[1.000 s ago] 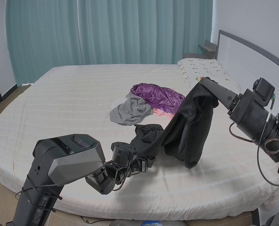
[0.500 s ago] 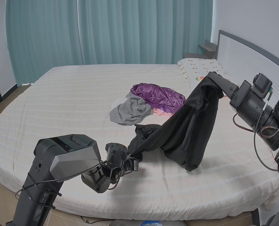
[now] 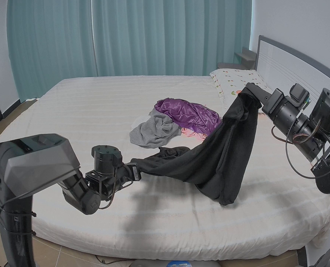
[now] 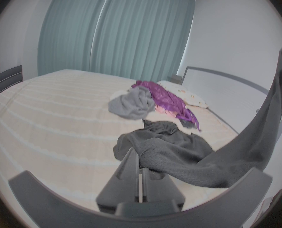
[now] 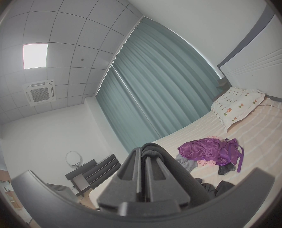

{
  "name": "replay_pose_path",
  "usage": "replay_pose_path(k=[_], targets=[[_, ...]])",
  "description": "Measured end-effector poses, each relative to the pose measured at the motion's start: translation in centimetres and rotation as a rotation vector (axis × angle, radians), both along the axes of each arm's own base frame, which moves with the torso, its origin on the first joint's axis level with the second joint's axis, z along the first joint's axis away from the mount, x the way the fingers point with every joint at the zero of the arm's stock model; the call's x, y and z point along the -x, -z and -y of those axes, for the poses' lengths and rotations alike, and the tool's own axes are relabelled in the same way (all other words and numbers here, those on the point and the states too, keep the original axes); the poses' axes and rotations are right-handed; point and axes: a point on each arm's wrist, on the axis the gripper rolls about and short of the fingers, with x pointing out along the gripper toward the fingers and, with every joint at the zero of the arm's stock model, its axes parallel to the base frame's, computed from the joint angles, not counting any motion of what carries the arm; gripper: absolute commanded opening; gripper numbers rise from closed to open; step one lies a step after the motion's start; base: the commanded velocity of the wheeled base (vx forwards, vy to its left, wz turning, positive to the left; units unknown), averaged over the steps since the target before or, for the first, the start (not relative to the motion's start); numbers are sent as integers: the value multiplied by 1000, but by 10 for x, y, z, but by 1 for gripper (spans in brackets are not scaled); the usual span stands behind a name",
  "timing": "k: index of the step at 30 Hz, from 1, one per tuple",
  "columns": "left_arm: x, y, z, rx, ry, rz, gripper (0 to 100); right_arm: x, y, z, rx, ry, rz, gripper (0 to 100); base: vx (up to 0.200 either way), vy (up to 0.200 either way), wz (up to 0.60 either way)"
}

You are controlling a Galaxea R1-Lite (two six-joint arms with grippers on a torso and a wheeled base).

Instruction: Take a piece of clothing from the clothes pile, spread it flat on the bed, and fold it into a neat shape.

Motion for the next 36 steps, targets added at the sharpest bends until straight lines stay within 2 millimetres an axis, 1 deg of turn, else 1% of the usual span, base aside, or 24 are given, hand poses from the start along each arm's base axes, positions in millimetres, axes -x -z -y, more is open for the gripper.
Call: replay_pose_path(k=[3,6,10,12,15,18,21,25,28,31,33,36], targets=[[1,-24,-10,24,-23,47,0,-13,-6,3,-12,30,24,0,0,0,0],[2,-50,-18,53,-45,98,0,-25,-18,5,-32,54,73,0,0,0,0],[7,-91,-27,140,-83,145,0,-36,-36,8,-55,83,140,0,0,0,0],[12,-111,-31,194,-100,154,0,-39,-40,8,-63,96,157,0,0,0,0],[24,-134,-37,249,-121,141,0,-41,-39,9,-63,105,154,0,0,0,0],[35,-147,-41,297,-132,138,0,-41,-23,8,-46,101,99,0,0,0,0],[46,-144,-43,344,-144,103,0,-38,1,8,-28,92,9,0,0,0,0],[63,-127,-41,383,-155,12,0,-35,35,6,-51,74,-117,0,0,0,0],[71,-114,-37,399,-157,-50,0,-28,56,2,-84,49,-176,0,0,0,0],[78,-100,-35,406,-164,-107,0,-21,76,-2,-81,29,-247,0,0,0,0],[82,-91,-35,419,-173,-144,0,-16,84,-7,-74,9,-281,0,0,0,0],[86,-83,-33,424,-177,-174,0,-9,92,-14,-60,-15,-314,0,0,0,0]])
